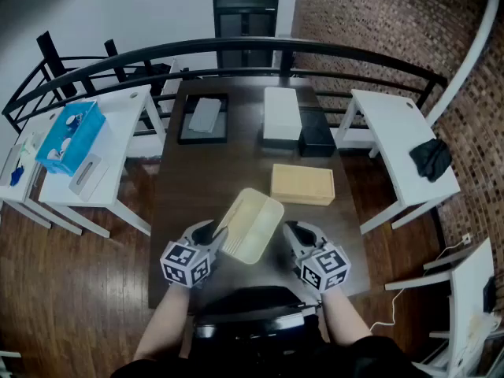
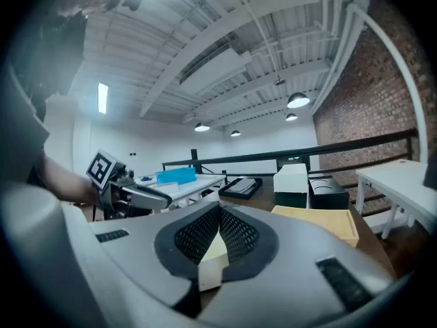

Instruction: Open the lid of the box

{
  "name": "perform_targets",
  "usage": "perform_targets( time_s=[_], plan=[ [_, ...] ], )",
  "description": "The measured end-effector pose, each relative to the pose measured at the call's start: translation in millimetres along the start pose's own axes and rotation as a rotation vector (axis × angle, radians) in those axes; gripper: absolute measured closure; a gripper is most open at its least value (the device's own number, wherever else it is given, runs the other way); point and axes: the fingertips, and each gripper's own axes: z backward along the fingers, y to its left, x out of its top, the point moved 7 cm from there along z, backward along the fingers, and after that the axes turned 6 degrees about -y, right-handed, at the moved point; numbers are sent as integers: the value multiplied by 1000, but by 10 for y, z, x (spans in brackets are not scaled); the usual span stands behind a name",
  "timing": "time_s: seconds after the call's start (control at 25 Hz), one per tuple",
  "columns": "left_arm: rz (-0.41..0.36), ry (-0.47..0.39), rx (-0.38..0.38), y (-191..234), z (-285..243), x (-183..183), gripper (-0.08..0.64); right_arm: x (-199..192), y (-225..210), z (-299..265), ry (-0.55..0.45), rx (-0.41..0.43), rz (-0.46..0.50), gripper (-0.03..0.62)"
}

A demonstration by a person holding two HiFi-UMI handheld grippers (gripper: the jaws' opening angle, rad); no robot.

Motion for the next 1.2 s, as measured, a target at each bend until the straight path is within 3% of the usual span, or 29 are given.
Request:
perform_targets(
  time_s=[0.2, 0.56, 0.76, 1.04, 1.2],
  plan=[
    [-16, 76, 0, -48, -229, -92, 433, -290, 170, -340, 137, 94, 130, 586],
    [-42, 168, 7, -31, -339, -198, 433, -648, 288, -620, 323, 118, 309, 565],
    [-79, 203, 4, -65, -379, -219, 434, -692, 290, -705, 395, 105, 317, 565],
    [-123, 266, 49, -25, -444, -261, 548, -711, 279, -758, 460, 119, 315, 565],
    [-88, 278, 54, -18, -452, -238, 554, -711, 276, -751, 460, 114, 315, 565]
  ],
)
